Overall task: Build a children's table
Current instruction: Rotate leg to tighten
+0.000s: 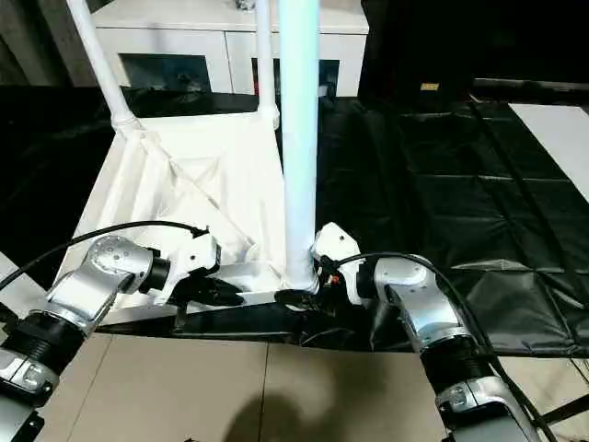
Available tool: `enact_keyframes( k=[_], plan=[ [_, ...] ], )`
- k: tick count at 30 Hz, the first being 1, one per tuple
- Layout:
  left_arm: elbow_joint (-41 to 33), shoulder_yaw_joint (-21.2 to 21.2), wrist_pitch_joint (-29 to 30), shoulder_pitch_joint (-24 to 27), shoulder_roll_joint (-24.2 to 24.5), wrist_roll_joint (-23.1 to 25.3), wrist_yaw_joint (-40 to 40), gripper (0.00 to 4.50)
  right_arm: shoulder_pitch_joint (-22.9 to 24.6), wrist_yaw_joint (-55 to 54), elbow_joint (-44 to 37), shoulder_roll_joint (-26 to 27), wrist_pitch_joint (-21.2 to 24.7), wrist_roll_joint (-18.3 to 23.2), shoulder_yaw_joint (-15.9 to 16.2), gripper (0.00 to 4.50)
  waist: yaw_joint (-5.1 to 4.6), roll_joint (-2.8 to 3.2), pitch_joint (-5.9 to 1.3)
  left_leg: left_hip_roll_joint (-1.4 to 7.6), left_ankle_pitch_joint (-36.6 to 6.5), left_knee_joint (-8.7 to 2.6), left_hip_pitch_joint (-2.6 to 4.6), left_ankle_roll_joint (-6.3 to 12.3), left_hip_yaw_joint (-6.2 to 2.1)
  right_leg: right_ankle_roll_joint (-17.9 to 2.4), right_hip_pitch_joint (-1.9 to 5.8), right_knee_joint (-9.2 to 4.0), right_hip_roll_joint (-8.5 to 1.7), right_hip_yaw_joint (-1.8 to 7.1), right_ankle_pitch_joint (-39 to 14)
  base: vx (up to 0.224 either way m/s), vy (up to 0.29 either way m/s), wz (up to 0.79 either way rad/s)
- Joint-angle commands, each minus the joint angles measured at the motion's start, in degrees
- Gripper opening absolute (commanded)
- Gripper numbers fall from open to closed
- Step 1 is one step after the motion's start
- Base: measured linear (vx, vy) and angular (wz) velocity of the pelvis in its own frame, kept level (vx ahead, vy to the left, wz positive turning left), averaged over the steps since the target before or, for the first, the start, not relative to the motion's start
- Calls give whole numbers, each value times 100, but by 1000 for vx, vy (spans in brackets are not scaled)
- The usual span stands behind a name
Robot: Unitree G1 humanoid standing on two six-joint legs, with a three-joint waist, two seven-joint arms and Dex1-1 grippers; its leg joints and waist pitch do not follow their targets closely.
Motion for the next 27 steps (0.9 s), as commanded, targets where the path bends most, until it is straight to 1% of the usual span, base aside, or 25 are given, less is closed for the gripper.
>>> enact_keyframes(
  k=[1,6,7,8,13,14,15,16,17,18,19,20,21,22,23,24,25,26,27],
  plan=[
    [-50,-114,18,89,42,79,-75,0,-102,71,63,-46,-12,53,-15,359,-6,-59,-356,47,-1715,-376,60,252,59,-1214,235,-326,-65,81,-1531,0,0,0],
    [-76,-111,58,111,64,62,-101,0,-100,119,63,-45,12,84,-29,315,-7,-67,-368,44,-1584,-363,48,289,60,-1253,249,-303,-58,77,-1334,0,0,0],
    [-79,-113,83,116,73,57,-121,0,-96,132,70,-42,9,77,-29,315,-7,-69,-369,44,-1562,-360,45,296,61,-1262,252,-298,-58,77,-1304,0,0,0],
    [-79,-114,93,118,76,56,-129,0,-96,136,75,-42,7,74,-29,296,-5,-64,-369,47,-1537,-360,47,306,61,-1278,251,-296,-60,76,-1274,0,0,0],
    [-115,-142,164,144,108,53,-192,0,-79,148,94,-41,9,71,-32,277,-8,-65,-372,43,-1530,-354,52,308,63,-1301,255,-292,-56,75,-1245,0,0,0],
    [-115,-142,164,144,108,53,-192,0,-79,148,94,-41,9,71,-32,277,-10,-51,-372,44,-1515,-355,50,309,62,-1309,257,-290,-56,75,-1215,0,0,0],
    [-121,-154,249,157,85,54,-174,0,-98,-18,147,15,46,73,-99,275,-11,-49,-374,40,-1505,-351,49,311,63,-1314,259,-288,-53,73,-1201,0,0,0],
    [-107,-146,296,155,54,52,-131,0,-111,-135,176,57,79,74,-141,274,-17,-35,-375,39,-1486,-351,49,302,63,-1317,260,-284,-55,77,-1180,0,0,0],
    [-48,-107,434,144,-60,42,32,0,-149,-485,251,189,210,86,-265,274,-32,-37,-369,34,-1527,-359,53,270,63,-1319,255,-291,-47,74,-1229,0,0,0],
    [18,-70,488,121,-153,51,196,0,-159,-689,275,264,275,72,-314,274,-32,-37,-369,34,-1527,-359,53,270,63,-1319,255,-291,-47,74,-1229,0,0,0],
    [162,-6,559,71,-338,81,527,0,-175,-1111,320,426,405,45,-415,273,-60,-38,-347,23,-1691,-376,55,174,54,-1268,247,-322,-54,76,-1499,0,0,0],
    [296,31,613,20,-489,125,808,0,-180,-1434,336,578,568,69,-515,273,-71,-45,-347,18,-1754,-380,57,145,52,-1223,247,-336,-55,76,-1622,0,0,0],
    [459,71,670,-45,-659,182,1136,0,-182,-1797,347,750,742,90,-620,273,-92,-56,-336,5,-1830,-389,65,86,45,-1133,235,-360,-46,76,-1824,0,0,0],
    [512,85,685,-67,-710,199,1239,0,-182,-1904,348,799,782,87,-645,273,-97,-53,-333,7,-1896,-392,78,51,41,-1093,222,-377,-52,78,-1953,0,0,0],
    [574,101,715,-95,-771,212,1350,0,-184,-2069,358,863,816,72,-680,273,-109,-62,-331,2,-1976,-393,85,37,40,-1045,215,-397,-55,74,-2096,0,0,0],
    [651,120,752,-129,-847,229,1487,0,-186,-2273,370,942,859,54,-722,273,-128,-64,-334,-8,-2042,-401,66,17,22,-948,225,-409,-56,64,-2269,0,0,0],
    [881,235,928,-245,-1062,239,1947,0,-204,-2740,436,1128,919,9,-813,273,-158,-58,-336,-17,-2057,-396,71,0,25,-900,198,-431,-50,69,-2280,0,0,0],
    [981,283,978,-296,-1152,243,2142,0,-218,-2980,478,1214,936,-16,-862,273,-164,-59,-332,-14,-2115,-402,74,-8,19,-890,190,-435,-50,66,-2329,0,0,0],
    [1229,427,1104,-428,-1389,227,2644,0,-260,-3601,599,1424,967,-84,-990,273,-173,-74,-326,-31,-2131,-391,73,-22,24,-856,183,-454,-48,60,-2415,0,0,0]
  ],
)
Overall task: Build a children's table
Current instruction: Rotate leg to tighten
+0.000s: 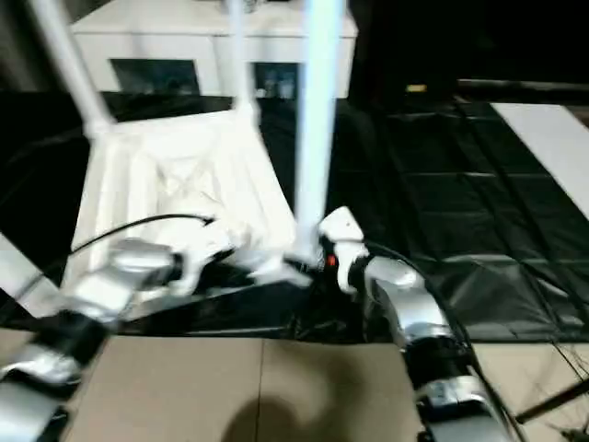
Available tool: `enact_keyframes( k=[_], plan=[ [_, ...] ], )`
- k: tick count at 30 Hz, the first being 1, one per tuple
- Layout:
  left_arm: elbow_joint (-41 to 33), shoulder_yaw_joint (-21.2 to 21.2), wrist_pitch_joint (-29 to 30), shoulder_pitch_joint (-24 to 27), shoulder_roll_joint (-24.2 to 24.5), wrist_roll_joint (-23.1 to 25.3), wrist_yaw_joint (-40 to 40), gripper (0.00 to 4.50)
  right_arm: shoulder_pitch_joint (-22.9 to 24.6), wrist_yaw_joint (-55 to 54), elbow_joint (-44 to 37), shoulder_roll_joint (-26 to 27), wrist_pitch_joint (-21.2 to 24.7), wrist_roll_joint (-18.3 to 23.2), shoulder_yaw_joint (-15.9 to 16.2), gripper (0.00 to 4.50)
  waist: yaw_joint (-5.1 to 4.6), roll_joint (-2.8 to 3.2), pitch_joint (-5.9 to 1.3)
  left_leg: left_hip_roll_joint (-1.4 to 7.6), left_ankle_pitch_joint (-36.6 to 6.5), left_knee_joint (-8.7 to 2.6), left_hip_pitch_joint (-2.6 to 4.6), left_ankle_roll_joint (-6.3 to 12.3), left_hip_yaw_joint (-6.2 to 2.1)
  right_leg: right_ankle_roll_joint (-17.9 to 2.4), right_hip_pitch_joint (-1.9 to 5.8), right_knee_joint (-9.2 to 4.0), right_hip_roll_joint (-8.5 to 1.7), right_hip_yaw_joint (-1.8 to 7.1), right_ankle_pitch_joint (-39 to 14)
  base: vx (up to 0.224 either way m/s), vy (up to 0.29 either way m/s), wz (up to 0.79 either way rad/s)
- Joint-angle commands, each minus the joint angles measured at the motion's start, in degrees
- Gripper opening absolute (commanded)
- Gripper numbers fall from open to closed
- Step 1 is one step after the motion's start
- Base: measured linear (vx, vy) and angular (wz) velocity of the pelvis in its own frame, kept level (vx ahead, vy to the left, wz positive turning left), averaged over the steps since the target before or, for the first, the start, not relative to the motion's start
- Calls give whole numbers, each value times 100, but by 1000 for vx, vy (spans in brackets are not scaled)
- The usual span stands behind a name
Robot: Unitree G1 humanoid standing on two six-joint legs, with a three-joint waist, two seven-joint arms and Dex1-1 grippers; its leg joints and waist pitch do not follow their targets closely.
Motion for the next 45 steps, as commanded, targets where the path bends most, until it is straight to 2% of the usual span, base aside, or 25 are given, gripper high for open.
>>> enact_keyframes(
  k=[1,3,6,7,8,11,12,13,15,16,19,22,25,26,28,29,30,32,33,35,36,37,40,41,45],
  plan=[
    [546,116,343,-76,-319,79,927,0,-125,-816,171,384,129,20,-118,273,-14,-42,-317,-17,-2163,-406,72,-35,36,-883,163,-460,-54,50,-2462,0,0,0],
    [937,275,386,-316,-675,130,1622,0,-251,-1972,457,738,86,-273,-208,272,-21,-66,-304,-44,-2263,-401,83,-61,20,-727,132,-511,-56,22,-2857,0,0,0],
    [1152,200,266,-418,-737,319,1851,0,-343,-2233,602,890,89,-600,41,272,-20,-52,-302,-55,-2395,-412,80,-27,-3,-524,129,-574,-48,-2,-3053,0,0,0],
    [1171,180,246,-426,-725,342,1845,0,-354,-2183,621,909,73,-598,70,272,-22,-6,-301,-61,-2480,-418,79,0,-15,-492,125,-575,-47,-8,-3091,0,0,0],
    [1208,141,208,-441,-702,384,1834,0,-377,-2087,656,945,42,-596,125,272,-22,-6,-301,-61,-2480,-418,79,0,-15,-492,125,-575,-47,-8,-3091,0,0,0],
    [1179,-13,215,-421,-567,484,1583,0,-357,-1664,560,1005,-42,-410,139,307,-36,-22,-300,-54,-2625,-427,73,39,-27,-448,121,-595,-41,-23,-3121,0,0,0],
    [1080,-119,264,-369,-441,544,1360,0,-314,-1476,393,995,-97,-273,68,328,-34,-53,-300,-51,-2613,-428,68,50,-23,-457,120,-597,-42,-21,-3114,0,0,0],
    [959,-233,347,-292,-269,597,1065,0,-300,-1298,251,930,-143,-194,24,344,-19,-61,-310,-45,-2570,-434,52,83,-30,-482,139,-573,-57,-15,-3057,0,0,0],
    [876,-306,377,-212,-97,620,772,0,-360,-1086,212,793,-207,-152,15,352,-49,-26,-304,-22,-2424,-475,-28,65,-54,-561,197,-523,-63,-20,-2758,0,0,0],
    [863,-316,380,-203,-76,622,732,0,-369,-1044,206,774,-204,-136,13,352,-64,-37,-301,-30,-2458,-470,-30,72,-50,-573,197,-524,-58,-27,-2783,0,0,0],
    [575,-503,339,-58,256,634,2,0,-390,-105,-45,336,-143,-4,171,389,-115,-1,-314,-16,-2514,-456,2,79,-46,-739,191,-508,-61,-13,-2593,0,0,0],
    [91,-673,299,91,629,515,-674,0,-135,1073,-485,-292,-274,-8,578,389,-111,-19,-308,18,-2377,-455,-16,165,-36,-919,238,-458,-60,0,-2233,0,0,0],
    [-343,-801,-35,237,968,386,-1250,0,129,1928,-852,-765,-367,86,800,389,-63,-16,-343,36,-2115,-407,43,260,14,-1173,207,-416,-59,45,-1706,19,-4,3],
    [-588,-840,-19,325,1123,283,-1538,0,200,2185,-957,-877,-330,144,811,389,-74,-53,-350,38,-1915,-405,11,293,22,-1292,244,-373,-52,44,-1404,54,-5,5],
    [-796,-856,4,399,1245,191,-1748,0,235,2344,-1001,-938,-341,173,809,389,-60,-25,-354,45,-1801,-405,17,317,22,-1365,243,-341,-47,42,-1252,27,-3,3],
    [-1027,-817,61,475,1357,90,-1935,0,228,2521,-990,-983,-328,227,797,389,-50,8,-375,61,-1678,-389,38,317,27,-1501,249,-295,-44,45,-960,53,10,1],
    [-1109,-755,95,507,1378,42,-1961,0,203,2614,-948,-1013,-365,235,817,389,-36,32,-381,52,-1483,-383,14,341,22,-1575,276,-252,-32,35,-667,53,10,1],
    [-1163,-697,130,529,1393,25,-1948,0,162,2729,-907,-1046,-369,271,868,389,2,5,-388,55,-1357,-358,45,385,43,-1661,266,-231,-16,36,-359,0,0,0],
    [-1175,-680,137,536,1398,22,-1943,0,149,2766,-894,-1057,-373,282,886,389,46,22,-393,54,-1313,-345,63,420,56,-1699,264,-219,-20,40,-249,0,0,0],
    [-1245,-645,161,568,1441,-1,-1956,0,90,2845,-839,-1028,-379,301,911,389,73,122,-386,42,-1325,-346,63,395,53,-1690,275,-211,-23,34,-246,0,0,0],
    [-1259,-638,154,575,1448,-10,-1959,0,70,2847,-817,-1008,-380,292,915,373,62,70,-378,39,-1404,-354,56,363,58,-1661,282,-228,-22,33,-325,0,0,0],
    [-1284,-610,136,590,1460,-52,-1971,0,0,2837,-736,-937,-396,254,937,361,65,121,-383,35,-1442,-355,58,331,50,-1655,288,-218,-29,32,-365,0,0,0],
    [-1292,-587,145,591,1454,-88,-1968,0,-51,2938,-654,-900,-464,145,1038,342,29,66,-368,31,-1650,-374,46,246,51,-1577,294,-250,-29,32,-678,0,0,0],
    [-1278,-589,140,585,1451,-77,-1960,0,-48,2962,-654,-908,-469,132,1058,328,29,80,-367,33,-1677,-375,59,219,47,-1552,286,-256,-36,39,-771,0,0,0],
    [-1255,-587,175,574,1451,-36,-1927,0,-51,3055,-619,-956,-513,110,1107,297,30,51,-375,34,-1573,-365,56,232,49,-1523,289,-255,-37,50,-759,0,0,0]
  ],
)
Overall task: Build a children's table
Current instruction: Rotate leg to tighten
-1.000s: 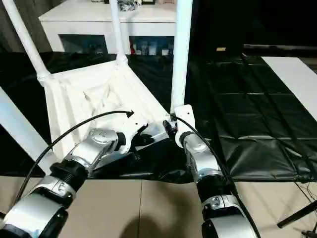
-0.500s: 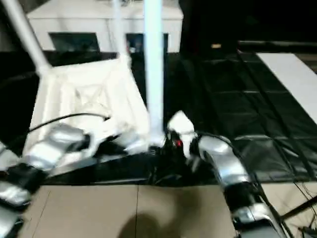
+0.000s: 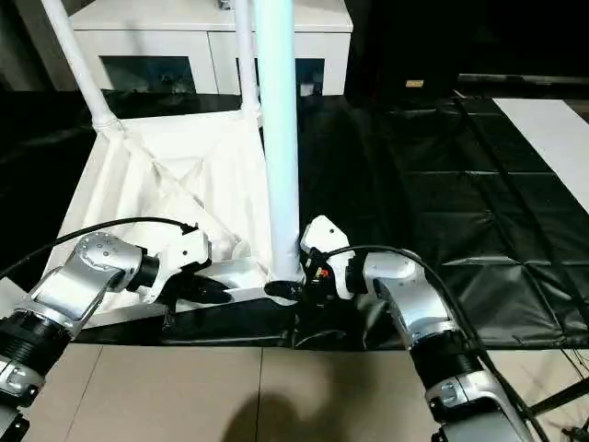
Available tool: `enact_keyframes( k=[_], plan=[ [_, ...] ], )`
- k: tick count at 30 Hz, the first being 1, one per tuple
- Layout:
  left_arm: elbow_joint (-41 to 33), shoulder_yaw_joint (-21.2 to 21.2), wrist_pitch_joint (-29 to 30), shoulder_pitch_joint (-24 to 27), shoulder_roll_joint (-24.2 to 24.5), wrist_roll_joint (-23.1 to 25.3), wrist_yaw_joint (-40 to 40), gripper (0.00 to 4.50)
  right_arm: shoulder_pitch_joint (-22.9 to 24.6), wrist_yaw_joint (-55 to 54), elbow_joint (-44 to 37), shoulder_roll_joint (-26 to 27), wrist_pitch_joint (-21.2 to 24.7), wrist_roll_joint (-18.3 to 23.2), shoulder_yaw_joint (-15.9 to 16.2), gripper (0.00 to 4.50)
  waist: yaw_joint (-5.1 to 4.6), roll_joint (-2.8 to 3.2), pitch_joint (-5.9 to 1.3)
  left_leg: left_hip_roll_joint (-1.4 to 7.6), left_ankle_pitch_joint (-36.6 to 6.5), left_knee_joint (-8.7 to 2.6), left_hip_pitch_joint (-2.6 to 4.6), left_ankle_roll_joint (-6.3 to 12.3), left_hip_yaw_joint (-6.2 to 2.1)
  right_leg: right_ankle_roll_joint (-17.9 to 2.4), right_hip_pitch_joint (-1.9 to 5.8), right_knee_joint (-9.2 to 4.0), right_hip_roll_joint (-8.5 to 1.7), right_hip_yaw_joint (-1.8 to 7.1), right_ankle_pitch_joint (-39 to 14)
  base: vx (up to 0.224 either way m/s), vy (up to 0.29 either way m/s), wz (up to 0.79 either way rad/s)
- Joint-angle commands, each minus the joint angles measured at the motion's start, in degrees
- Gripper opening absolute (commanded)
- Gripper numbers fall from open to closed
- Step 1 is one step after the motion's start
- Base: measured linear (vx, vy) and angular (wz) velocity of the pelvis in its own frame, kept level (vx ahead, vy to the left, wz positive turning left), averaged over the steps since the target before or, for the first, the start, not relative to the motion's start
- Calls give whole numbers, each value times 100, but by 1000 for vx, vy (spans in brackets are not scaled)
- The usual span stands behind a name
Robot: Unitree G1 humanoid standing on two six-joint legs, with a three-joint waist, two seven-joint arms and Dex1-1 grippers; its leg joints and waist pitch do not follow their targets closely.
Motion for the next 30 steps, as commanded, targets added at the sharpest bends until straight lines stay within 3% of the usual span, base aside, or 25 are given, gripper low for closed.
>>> enact_keyframes(
  k=[1,2,6,10,14,16,17,18,19,22,24,25,27,28,29,30],
  plan=[
    [62,-183,96,95,2,78,-110,0,-77,161,76,-35,-88,-21,125,285,7,5,-369,29,-1495,-344,50,272,58,-1489,304,-247,-44,72,-689,0,0,0],
    [46,-185,103,106,18,83,-113,0,-89,176,94,-46,-106,-26,136,277,0,-48,-372,26,-1428,-337,40,311,66,-1497,309,-248,-37,70,-627,0,0,0],
    [-8,-194,117,162,118,80,-157,0,-186,317,252,-115,-246,-133,218,265,16,-8,-376,27,-1334,-326,38,365,62,-1514,307,-230,-49,67,-622,0,0,0],
    [52,-214,137,160,121,121,-149,0,-238,372,460,-138,-387,-245,275,264,21,-37,-376,24,-1313,-320,39,393,68,-1538,310,-230,-47,64,-599,0,0,0],
    [189,-153,296,128,-58,166,180,0,-203,37,645,46,-384,-256,203,264,27,-21,-377,24,-1281,-316,40,404,70,-1546,309,-223,-47,66,-573,0,0,0],
    [274,-110,317,90,-148,194,377,0,-206,-201,698,132,-328,-250,124,263,20,-21,-344,23,-1508,-342,48,352,68,-1498,296,-267,-50,64,-906,0,0,0],
    [417,-11,345,25,-313,193,689,0,-224,-557,792,247,-250,-259,16,263,9,-24,-323,19,-1878,-365,80,222,63,-1350,271,-328,-57,68,-1509,0,0,0],
    [522,69,378,-24,-444,174,912,0,-231,-800,852,326,-198,-265,-57,263,9,-24,-323,19,-1878,-365,80,222,63,-1350,271,-328,-57,68,-1509,0,0,0],
    [661,172,409,-96,-620,151,1209,0,-222,-1091,898,430,-115,-250,-148,263,-14,-28,-298,6,-2138,-377,110,82,60,-1199,227,-383,-51,81,-1998,0,0,0],
    [927,359,551,-260,-942,95,1710,0,-184,-1607,901,636,80,-199,-321,263,-21,-57,-292,-18,-2286,-394,105,26,37,-934,215,-441,-48,63,-2501,-66,1,1],
    [1342,460,656,-501,-1276,172,2313,0,-110,-2460,822,985,416,-214,-538,263,-56,-36,-270,-43,-2434,-406,94,4,23,-728,183,-509,-28,46,-2796,-56,10,-3],
    [1516,480,646,-587,-1371,216,2528,0,-92,-2793,821,1120,512,-238,-609,263,-43,16,-278,-44,-2509,-406,113,-43,2,-696,174,-503,-50,35,-2896,-50,8,-3],
    [1683,519,640,-665,-1455,251,2753,0,-87,-3122,849,1255,581,-257,-688,263,-70,-27,-273,-70,-2642,-403,116,-65,-12,-535,161,-565,-35,1,-3174,0,0,0],
    [1892,596,639,-768,-1571,267,2999,0,-120,-3720,943,1454,673,-314,-824,262,-60,-4,-277,-72,-2705,-402,123,-45,-31,-461,157,-590,-54,-14,-3342,0,0,0],
    [2162,650,606,-901,-1695,317,3279,0,-191,-4596,1094,1710,802,-419,-1013,262,-90,5,-251,-93,-2749,-391,139,-73,-23,-384,90,-639,-44,-19,-3544,0,0,0],
    [2237,652,580,-944,-1713,338,3335,0,-230,-4814,1149,1775,829,-439,-1063,262,-111,-21,-268,-99,-2861,-387,160,-104,-55,-295,102,-668,-46,-69,-3732,0,0,0]
  ],
)
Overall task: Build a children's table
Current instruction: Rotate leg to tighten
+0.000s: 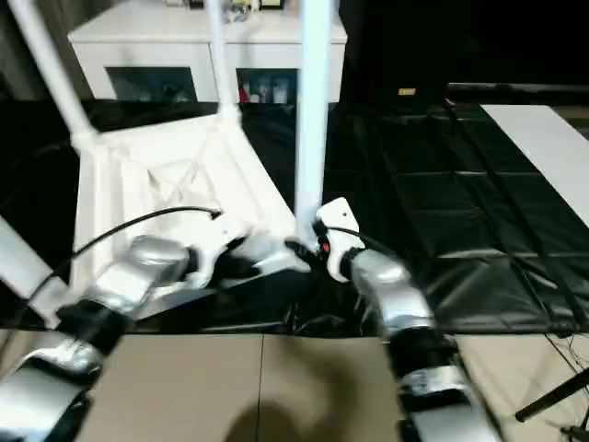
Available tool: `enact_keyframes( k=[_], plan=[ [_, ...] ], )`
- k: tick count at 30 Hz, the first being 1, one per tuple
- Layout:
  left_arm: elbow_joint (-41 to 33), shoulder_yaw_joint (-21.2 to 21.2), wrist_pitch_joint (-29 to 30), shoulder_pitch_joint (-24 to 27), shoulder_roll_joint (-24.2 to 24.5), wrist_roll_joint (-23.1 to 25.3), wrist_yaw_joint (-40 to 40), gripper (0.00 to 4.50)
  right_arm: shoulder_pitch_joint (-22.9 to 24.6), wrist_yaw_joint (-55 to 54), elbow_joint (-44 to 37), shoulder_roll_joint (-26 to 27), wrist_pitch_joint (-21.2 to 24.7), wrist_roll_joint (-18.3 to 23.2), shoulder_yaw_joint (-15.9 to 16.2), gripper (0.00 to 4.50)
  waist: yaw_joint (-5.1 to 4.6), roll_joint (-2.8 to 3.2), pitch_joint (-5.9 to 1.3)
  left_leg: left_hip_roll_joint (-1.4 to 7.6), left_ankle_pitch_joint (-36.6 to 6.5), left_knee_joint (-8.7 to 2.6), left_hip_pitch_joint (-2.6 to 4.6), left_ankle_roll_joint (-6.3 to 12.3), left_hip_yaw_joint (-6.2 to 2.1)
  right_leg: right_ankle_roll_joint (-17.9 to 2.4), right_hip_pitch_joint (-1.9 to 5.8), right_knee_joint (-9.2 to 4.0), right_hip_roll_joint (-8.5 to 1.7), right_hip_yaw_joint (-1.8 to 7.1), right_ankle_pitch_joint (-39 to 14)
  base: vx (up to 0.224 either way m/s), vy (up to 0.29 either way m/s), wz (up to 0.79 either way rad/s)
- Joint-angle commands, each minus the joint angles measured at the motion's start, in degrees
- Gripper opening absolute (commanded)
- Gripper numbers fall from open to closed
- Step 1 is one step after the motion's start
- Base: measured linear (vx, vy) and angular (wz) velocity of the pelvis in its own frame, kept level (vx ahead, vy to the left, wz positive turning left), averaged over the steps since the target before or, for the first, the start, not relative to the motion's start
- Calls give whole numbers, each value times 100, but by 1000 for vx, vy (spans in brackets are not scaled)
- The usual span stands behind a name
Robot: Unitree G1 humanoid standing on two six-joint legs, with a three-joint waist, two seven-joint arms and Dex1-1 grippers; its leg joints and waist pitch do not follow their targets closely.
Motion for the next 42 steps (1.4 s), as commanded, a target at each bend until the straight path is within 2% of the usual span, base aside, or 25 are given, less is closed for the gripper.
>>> enact_keyframes(
  k=[1,4,6,8,9,10,11,13,14,15,16,17,19,22,23,25,26,27,29,31,32,34,37,38,42],
  plan=[
    [479,216,47,-55,-14,156,863,0,10,-570,259,260,245,-100,74,262,-66,-27,-241,-87,-2872,-408,109,-97,-37,-300,101,-639,-44,-84,-3754,0,0,0],
    [737,213,-95,-157,-40,242,1069,0,-209,-1068,474,454,101,-323,156,262,-121,70,-259,-51,-3095,-458,117,-39,-85,-310,145,-684,-53,-174,-3501,0,0,0],
    [741,191,-116,-152,-23,256,1021,0,-238,-967,471,470,52,-394,258,262,-150,52,-250,-50,-3180,-478,118,34,-88,-378,180,-718,-53,-226,-3290,0,0,0],
    [713,95,-180,-122,48,286,797,0,-193,-394,269,486,-177,-348,435,262,-162,44,-238,-60,-3150,-465,127,88,-69,-414,150,-729,-60,-217,-3317,0,0,0],
    [716,49,-221,-117,85,304,705,0,-138,-224,139,452,-253,-272,420,318,-167,39,-240,-58,-3101,-472,105,117,-64,-423,164,-716,-66,-210,-3289,0,0,0],
    [725,28,-249,-118,105,312,646,0,-112,-152,78,427,-263,-224,398,318,-163,-6,-252,-54,-3007,-475,80,151,-58,-448,174,-704,-80,-189,-3221,0,0,0],
    [751,-14,-314,-121,144,328,527,0,-56,-33,-50,369,-269,-126,346,332,-163,-6,-252,-54,-3007,-475,80,151,-58,-448,174,-704,-80,-189,-3221,0,0,0],
    [692,-111,-450,-85,241,363,279,0,-13,167,-169,248,-223,48,236,350,-162,24,-259,-36,-2897,-515,21,199,-81,-520,218,-635,-93,-149,-2935,0,0,0],
    [583,-180,-485,-20,341,359,25,0,12,497,-251,69,-246,175,206,350,-211,62,-262,-26,-2840,-551,-61,159,-116,-566,291,-577,-94,-155,-2694,0,0,0],
    [570,-191,-514,-11,353,360,-9,0,16,543,-262,44,-245,184,211,373,-232,43,-261,-23,-2851,-560,-86,153,-126,-571,317,-564,-87,-167,-2618,0,0,0],
    [518,-235,-628,25,402,363,-142,0,32,724,-305,-57,-242,219,229,373,-260,71,-249,-32,-3002,-549,-51,151,-120,-620,283,-600,-87,-174,-2668,0,0,0],
    [422,-263,-620,76,466,334,-328,0,64,1024,-394,-238,-222,270,258,380,-275,43,-269,-35,-3004,-520,-14,169,-109,-697,274,-592,-102,-157,-2653,0,0,0],
    [191,-365,-738,176,631,290,-756,0,182,1847,-668,-665,-188,422,321,380,-230,-34,-295,-19,-2709,-485,-11,261,-68,-885,262,-559,-130,-98,-2359,0,0,0],
    [-292,-518,-1070,375,931,119,-1597,0,452,3179,-1181,-1295,-280,629,558,380,-130,-43,-301,18,-2314,-450,-2,457,-2,-1146,253,-495,-117,-44,-1860,0,0,0],
    [-506,-566,-1160,474,1045,16,-1950,0,538,3569,-1324,-1486,-325,677,642,380,-67,-37,-315,37,-2065,-435,-9,532,20,-1280,262,-439,-117,-37,-1588,54,-27,6],
    [-737,-618,-1272,591,1163,-95,-2297,0,590,3861,-1401,-1633,-343,716,713,380,-38,-29,-320,46,-2019,-420,-1,514,43,-1349,240,-417,-115,-31,-1534,57,-28,7],
    [-882,-644,-1307,662,1232,-156,-2492,0,606,4010,-1426,-1710,-358,736,759,380,-6,-26,-303,66,-2076,-406,41,469,80,-1396,186,-411,-104,-19,-1593,65,-31,13],
    [-1035,-661,-1311,728,1313,-176,-2595,0,607,4193,-1436,-1796,-402,728,845,380,10,-33,-315,74,-2067,-391,58,445,98,-1397,185,-397,-105,-18,-1601,65,-31,13],
    [-1148,-663,-1284,767,1374,-167,-2621,0,594,4329,-1427,-1856,-452,696,928,380,122,-13,-344,103,-1681,-365,78,448,137,-1485,173,-323,-90,10,-1164,64,-22,13],
    [-1247,-663,-1280,795,1447,-145,-2643,0,551,4408,-1368,-1886,-542,607,1042,380,177,-34,-348,102,-1422,-338,52,479,152,-1589,194,-237,-73,23,-727,61,-12,11],
    [-1322,-665,-1320,821,1514,-132,-2708,0,510,4475,-1312,-1887,-595,537,1129,380,218,13,-379,84,-1121,-318,30,516,135,-1606,241,-176,-82,10,-396,51,0,2],
    [-1382,-649,-1307,853,1555,-152,-2759,0,478,4567,-1253,-1897,-670,453,1219,380,211,32,-379,69,-1014,-306,4,526,123,-1620,265,-149,-78,-3,-222,26,0,1],
    [-1442,-613,-1232,874,1569,-177,-2828,0,420,4750,-1161,-1963,-810,326,1343,380,202,-8,-376,67,-1104,-308,12,525,128,-1623,274,-166,-77,-6,-278,0,0,0],
    [-1429,-616,-1251,866,1573,-152,-2815,0,401,4805,-1142,-1987,-837,311,1368,380,206,-44,-362,67,-1188,-313,8,527,128,-1607,275,-171,-80,-5,-449,0,0,0],
    [-1472,-621,-1241,888,1604,-155,-2777,0,326,4915,-1066,-2045,-903,316,1395,380,194,-78,-337,74,-1461,-343,7,418,123,-1426,268,-228,-99,6,-1043,0,0,0]
  ],
)
